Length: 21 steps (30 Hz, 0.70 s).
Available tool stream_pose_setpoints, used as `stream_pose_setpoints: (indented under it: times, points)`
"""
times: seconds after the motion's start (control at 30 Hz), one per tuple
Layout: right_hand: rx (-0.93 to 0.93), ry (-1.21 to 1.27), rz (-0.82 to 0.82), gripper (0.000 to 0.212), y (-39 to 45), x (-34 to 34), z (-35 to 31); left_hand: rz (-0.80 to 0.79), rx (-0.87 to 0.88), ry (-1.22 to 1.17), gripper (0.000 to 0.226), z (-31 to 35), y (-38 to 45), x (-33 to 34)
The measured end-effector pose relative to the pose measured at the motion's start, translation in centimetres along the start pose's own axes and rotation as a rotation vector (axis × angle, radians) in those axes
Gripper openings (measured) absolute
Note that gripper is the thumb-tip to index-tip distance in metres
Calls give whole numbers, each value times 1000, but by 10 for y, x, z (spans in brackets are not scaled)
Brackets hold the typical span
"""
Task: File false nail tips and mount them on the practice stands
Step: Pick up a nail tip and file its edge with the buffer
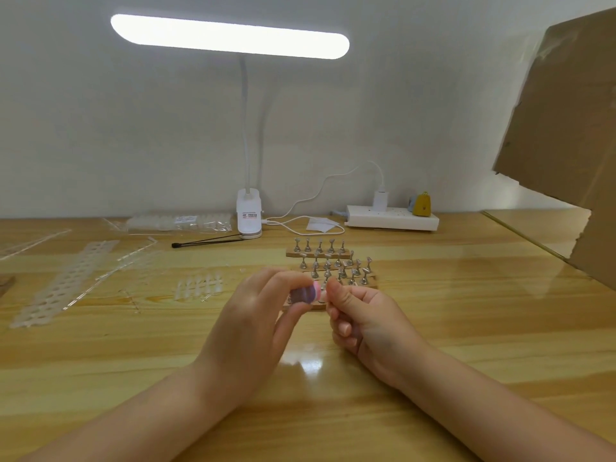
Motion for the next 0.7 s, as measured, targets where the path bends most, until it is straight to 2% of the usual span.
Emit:
stream_pose_setpoints:
  times: [0.1,0.27,0.37,0.43,0.53,0.6,0.7]
  points:
    - [10,-1,-6,27,0,0,0,-17,96,-2,20,8,1,3]
    - [38,36,24,26,1,0,1,-23,-15,88,23,-8,-3,4]
    - [27,10,21,27,1,0,2,54,107,10,21,3,1,0]
    - [37,-14,-3,28,1,0,2,25,155,-10,20,8,2,3]
    - [70,16,-3,25,2,0,2,-16,83,66,19,-2,1,4]
    - [78,22,-1,26,3,0,2,18,63,107,18,-6,0,0]
    - [93,-10,-32,38,2,0,3,127,241,156,22,7,0,-3]
Point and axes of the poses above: each hand's wrist, its own y-axis towards the middle knuckle, its own x-axis out of the palm, z = x × y, the point moved 5 cm from there along y, towards the middle knuckle, and after that the axes turned 12 degrees about y, right-handed, at the moved point
